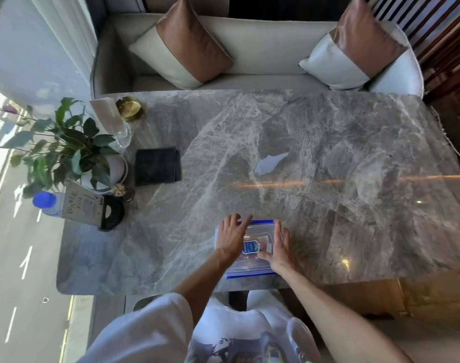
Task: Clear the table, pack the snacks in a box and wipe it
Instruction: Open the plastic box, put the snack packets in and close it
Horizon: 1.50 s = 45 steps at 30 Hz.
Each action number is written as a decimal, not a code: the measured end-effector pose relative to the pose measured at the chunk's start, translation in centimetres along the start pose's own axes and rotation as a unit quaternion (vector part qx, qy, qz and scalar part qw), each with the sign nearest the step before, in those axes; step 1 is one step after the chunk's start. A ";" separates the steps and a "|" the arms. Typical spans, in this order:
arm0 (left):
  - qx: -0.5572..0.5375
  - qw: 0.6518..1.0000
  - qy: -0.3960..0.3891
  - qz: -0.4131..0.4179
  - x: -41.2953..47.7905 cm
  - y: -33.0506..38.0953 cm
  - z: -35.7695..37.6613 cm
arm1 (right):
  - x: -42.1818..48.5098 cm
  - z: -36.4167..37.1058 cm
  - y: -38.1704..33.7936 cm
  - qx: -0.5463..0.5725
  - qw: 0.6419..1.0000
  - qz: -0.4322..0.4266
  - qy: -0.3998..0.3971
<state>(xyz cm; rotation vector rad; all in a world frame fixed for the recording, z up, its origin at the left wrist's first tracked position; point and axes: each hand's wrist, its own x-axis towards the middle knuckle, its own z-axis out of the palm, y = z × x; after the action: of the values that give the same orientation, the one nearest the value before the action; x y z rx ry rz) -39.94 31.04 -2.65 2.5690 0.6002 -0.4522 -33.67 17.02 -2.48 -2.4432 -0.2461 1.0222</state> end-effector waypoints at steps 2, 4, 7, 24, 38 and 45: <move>-0.012 0.999 0.035 0.011 -3.1 0.2 1.6 | 0.0 -0.5 0.3 0.009 1.000 -0.006 -0.019; -0.021 0.998 0.034 0.040 -6.0 -0.3 3.8 | 0.0 -1.1 0.9 0.044 0.997 -0.025 -0.057; 0.026 0.997 0.024 0.069 -8.9 -1.2 6.1 | -0.4 -1.4 1.3 0.159 0.982 -0.046 -0.089; 0.206 0.978 -0.040 0.010 -9.9 0.7 6.8 | -5.0 1.3 6.7 0.541 0.788 0.261 -0.135; 0.188 0.982 0.013 0.020 -9.6 0.4 6.9 | -5.9 -0.8 6.9 0.191 0.970 0.151 -0.017; 0.172 0.984 0.027 0.027 -9.5 0.2 6.8 | -4.3 0.0 7.4 -0.351 0.884 -0.307 0.031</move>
<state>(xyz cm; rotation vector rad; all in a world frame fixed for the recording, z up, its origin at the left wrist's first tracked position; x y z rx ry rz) -49.34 24.32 -4.40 2.9256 0.5046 -0.5052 -36.85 9.06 -3.43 -2.6646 -1.4851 0.6146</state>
